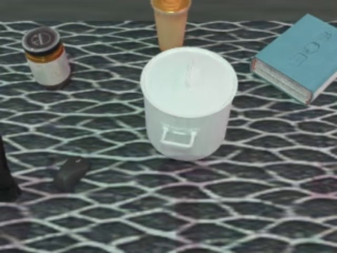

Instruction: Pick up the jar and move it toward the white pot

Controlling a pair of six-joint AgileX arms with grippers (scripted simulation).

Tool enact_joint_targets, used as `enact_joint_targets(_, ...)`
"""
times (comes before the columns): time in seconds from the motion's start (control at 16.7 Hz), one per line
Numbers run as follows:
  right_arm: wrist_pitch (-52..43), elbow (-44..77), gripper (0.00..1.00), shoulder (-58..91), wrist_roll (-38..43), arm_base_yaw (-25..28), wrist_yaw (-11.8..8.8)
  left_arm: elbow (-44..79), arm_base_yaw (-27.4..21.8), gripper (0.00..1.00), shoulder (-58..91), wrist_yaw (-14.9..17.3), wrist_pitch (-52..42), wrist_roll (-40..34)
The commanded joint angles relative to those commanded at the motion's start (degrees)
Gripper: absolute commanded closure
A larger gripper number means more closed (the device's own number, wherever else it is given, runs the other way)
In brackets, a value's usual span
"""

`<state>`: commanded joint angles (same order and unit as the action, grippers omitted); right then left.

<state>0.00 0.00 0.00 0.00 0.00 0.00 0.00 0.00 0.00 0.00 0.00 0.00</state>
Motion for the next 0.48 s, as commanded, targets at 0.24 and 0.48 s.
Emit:
enact_joint_targets(0.24, 0.00, 0.00, 0.00, 0.00, 0.00, 0.00, 0.00, 0.94, 0.02, 0.00, 1.02, 0.12, -0.63, 0.15)
enact_joint_targets(0.48, 0.00, 0.00, 0.00, 0.00, 0.00, 0.00, 0.00, 7.47, -0.11, 0.00, 8.22, 1.13, -5.01, 1.22)
